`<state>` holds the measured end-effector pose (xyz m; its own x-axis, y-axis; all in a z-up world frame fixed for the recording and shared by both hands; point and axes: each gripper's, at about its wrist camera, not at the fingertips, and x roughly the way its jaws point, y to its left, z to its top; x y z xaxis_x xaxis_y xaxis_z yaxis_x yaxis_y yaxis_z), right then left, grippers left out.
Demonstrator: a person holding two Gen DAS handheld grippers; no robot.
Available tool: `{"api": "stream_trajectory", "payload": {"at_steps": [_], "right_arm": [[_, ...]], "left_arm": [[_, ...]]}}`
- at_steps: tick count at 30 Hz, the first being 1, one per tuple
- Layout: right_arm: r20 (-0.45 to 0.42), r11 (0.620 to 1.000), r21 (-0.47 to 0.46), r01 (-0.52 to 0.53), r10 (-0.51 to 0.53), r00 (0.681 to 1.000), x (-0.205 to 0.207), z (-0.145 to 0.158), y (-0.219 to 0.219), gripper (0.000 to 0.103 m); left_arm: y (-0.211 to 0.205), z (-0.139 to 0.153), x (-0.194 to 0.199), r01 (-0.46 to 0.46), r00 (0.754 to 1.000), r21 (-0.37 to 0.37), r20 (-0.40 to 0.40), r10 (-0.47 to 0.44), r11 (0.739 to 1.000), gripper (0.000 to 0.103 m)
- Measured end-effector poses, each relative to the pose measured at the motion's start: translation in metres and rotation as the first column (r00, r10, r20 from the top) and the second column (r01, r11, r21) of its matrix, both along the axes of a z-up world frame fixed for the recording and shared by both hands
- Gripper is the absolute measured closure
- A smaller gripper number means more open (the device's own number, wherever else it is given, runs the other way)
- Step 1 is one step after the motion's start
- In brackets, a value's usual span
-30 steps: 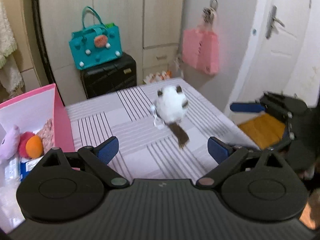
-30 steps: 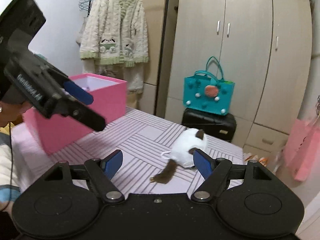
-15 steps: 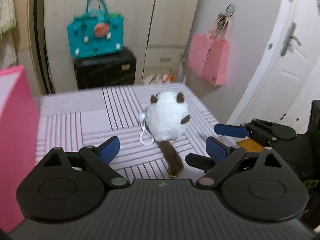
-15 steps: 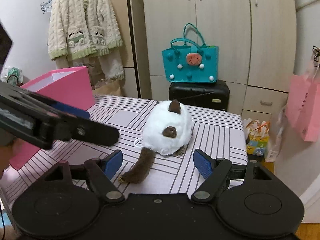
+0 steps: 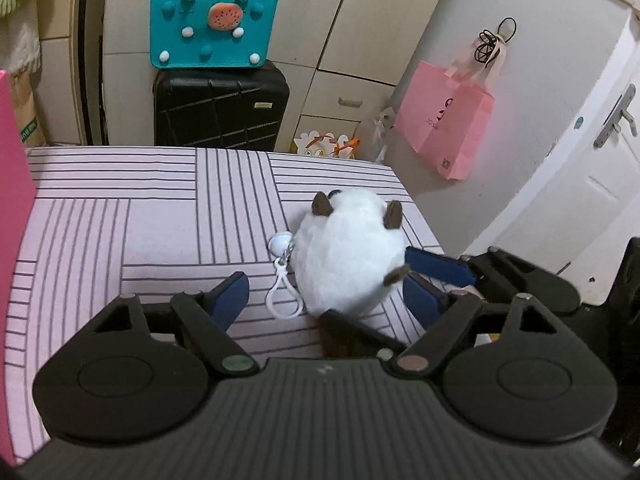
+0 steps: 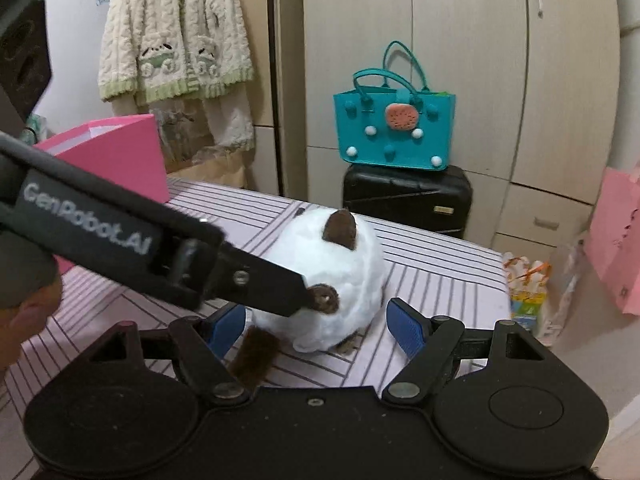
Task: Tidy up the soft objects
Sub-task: 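Grip the white plush cat between the left and right grippers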
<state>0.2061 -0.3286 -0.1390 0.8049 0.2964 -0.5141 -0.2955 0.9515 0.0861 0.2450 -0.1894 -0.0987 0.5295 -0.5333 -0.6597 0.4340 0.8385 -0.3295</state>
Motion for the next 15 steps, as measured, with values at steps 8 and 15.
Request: {"api": "stream_trajectory", "payload": {"at_steps": [8,15], "right_arm": [[0.039,0.999,-0.034,-0.012,0.014,0.999,0.006,-0.006,0.010,0.022],[0.021,1.000,-0.021,0.013,-0.013,1.000,0.008,-0.007,0.007,0.032]], "left_arm": [[-0.008,-0.006,0.020,-0.002,1.000,-0.043,0.000,0.002,0.999,0.026],[-0.009,-0.015,0.027,0.023,0.998,-0.106,-0.053,-0.029,0.994,0.045]]}}
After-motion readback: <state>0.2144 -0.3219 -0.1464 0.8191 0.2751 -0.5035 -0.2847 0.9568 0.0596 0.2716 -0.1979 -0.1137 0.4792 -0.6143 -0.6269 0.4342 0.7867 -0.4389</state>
